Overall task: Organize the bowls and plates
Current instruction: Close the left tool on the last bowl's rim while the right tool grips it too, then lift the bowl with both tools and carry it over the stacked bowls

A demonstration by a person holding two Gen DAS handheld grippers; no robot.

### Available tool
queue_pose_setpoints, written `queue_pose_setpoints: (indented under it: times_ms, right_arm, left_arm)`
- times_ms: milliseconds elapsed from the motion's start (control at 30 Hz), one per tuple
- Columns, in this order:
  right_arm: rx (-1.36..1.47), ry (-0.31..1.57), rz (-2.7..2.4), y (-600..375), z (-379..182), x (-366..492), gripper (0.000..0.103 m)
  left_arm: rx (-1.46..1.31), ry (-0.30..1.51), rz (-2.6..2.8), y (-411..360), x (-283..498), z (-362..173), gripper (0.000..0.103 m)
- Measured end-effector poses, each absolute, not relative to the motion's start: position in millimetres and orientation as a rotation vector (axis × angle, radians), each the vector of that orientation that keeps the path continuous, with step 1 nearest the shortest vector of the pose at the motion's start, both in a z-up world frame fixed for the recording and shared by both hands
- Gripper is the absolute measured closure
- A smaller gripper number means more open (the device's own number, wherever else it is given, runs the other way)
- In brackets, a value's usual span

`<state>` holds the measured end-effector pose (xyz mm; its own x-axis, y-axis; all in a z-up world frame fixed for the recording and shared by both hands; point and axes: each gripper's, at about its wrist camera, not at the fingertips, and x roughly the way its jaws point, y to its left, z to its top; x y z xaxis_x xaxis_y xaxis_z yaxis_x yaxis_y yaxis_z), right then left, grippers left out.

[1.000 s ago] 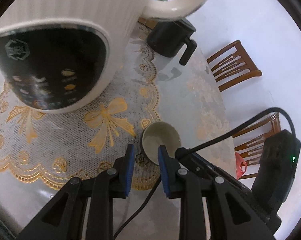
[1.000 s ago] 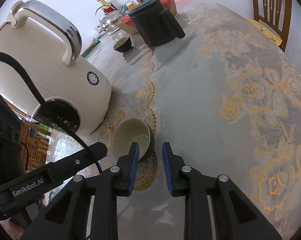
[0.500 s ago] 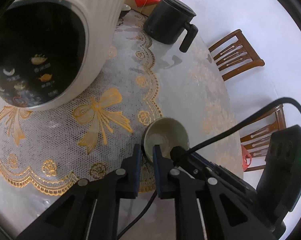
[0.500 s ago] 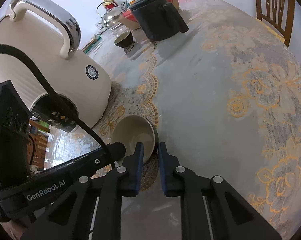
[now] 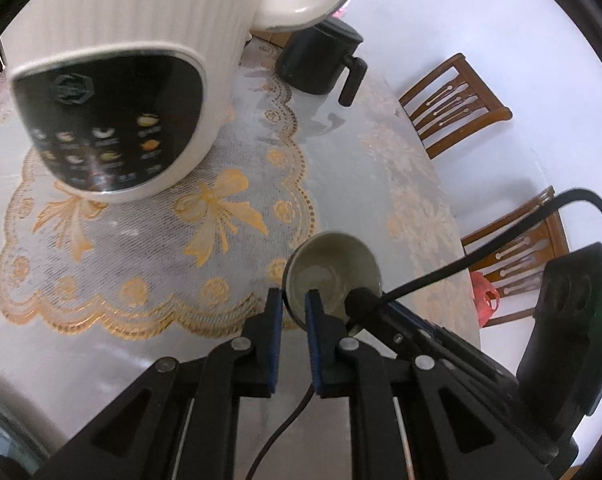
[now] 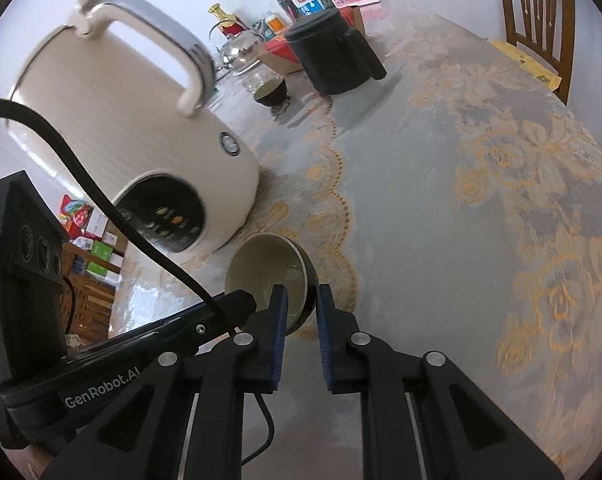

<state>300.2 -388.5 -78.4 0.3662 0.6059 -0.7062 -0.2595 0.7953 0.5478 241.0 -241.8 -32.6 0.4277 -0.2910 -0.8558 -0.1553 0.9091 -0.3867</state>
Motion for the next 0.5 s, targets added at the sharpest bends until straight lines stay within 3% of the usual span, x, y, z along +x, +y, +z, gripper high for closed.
queue_pose_setpoints:
  times_ms: [500]
  right_arm:
    - [0.399,1.002,0.533,-371,-30,214,0.086]
  left_arm:
    - [-0.394,1.087,-0.157,-215,164,17,0.092]
